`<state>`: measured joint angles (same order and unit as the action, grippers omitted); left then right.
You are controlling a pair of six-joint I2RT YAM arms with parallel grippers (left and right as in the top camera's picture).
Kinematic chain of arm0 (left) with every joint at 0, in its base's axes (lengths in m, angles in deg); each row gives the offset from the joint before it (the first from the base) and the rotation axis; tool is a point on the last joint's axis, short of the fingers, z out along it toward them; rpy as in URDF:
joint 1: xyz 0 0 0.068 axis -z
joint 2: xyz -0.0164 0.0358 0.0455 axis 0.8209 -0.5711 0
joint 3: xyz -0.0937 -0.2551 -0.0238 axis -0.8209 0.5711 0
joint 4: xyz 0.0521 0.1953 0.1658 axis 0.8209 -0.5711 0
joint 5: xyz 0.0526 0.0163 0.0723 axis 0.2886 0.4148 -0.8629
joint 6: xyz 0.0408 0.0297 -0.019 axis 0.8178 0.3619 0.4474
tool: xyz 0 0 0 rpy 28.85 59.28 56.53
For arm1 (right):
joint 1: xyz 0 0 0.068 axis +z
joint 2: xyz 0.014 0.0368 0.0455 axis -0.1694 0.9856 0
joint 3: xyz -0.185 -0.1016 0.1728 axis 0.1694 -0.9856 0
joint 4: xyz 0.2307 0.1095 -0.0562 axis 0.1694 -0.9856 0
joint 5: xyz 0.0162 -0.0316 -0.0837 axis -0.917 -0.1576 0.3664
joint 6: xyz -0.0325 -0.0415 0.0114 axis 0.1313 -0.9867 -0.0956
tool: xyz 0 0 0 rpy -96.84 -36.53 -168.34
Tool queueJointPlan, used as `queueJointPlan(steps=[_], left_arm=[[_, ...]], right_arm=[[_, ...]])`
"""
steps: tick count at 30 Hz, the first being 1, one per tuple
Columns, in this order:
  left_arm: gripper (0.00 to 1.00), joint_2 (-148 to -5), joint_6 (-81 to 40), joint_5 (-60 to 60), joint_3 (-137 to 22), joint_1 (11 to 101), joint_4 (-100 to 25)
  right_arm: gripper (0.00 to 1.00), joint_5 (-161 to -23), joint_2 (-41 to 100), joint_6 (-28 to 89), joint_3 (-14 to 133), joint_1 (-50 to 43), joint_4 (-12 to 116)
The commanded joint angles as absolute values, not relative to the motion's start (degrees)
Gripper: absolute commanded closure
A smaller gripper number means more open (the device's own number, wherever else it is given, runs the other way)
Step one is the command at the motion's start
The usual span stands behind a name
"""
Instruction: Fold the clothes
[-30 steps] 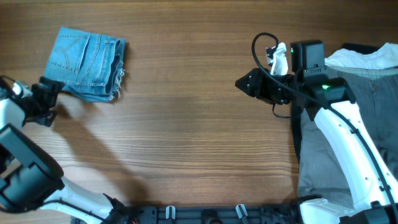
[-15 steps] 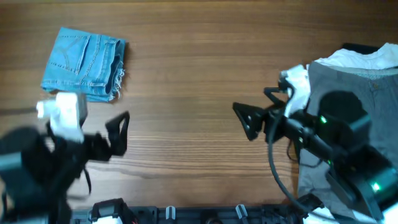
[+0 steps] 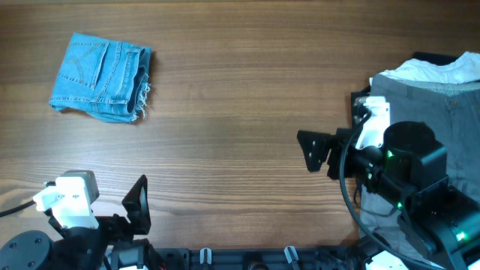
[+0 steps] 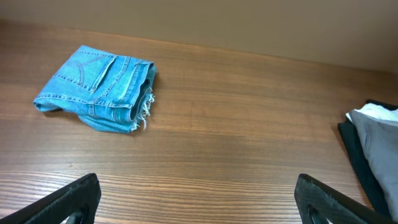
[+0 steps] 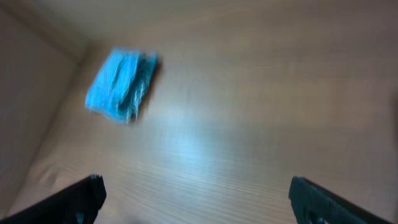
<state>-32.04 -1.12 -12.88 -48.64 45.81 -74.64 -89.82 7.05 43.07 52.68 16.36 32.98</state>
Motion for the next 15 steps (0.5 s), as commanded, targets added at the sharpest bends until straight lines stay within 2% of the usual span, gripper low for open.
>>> queueJointPlan(steps=[1, 3, 5, 8, 15], left_arm=[[0.00, -31.73, -1.69, -13.43, -48.56, 46.25, -74.47], [0.00, -31.73, -1.69, -13.43, -48.56, 46.23, -74.47], [0.00, -31.73, -1.69, -13.43, -48.56, 46.25, -74.47], [0.00, -31.73, -1.69, -13.43, -48.56, 46.23, -74.47], [0.00, -31.73, -1.69, -13.43, -48.56, 46.25, -74.47]], right_arm=[[0.00, -83.70, 5.08, 29.34, 47.98, 16.53, 46.45], [0.00, -85.95, 0.42, 21.04, 39.52, 16.53, 60.59], [0.00, -86.27, -5.91, 19.57, 28.52, 16.45, 70.88], [0.00, -86.73, -18.44, 24.45, 11.48, 15.07, 74.32], [0.00, -84.74, -40.78, 24.25, -5.09, 14.74, 75.26]])
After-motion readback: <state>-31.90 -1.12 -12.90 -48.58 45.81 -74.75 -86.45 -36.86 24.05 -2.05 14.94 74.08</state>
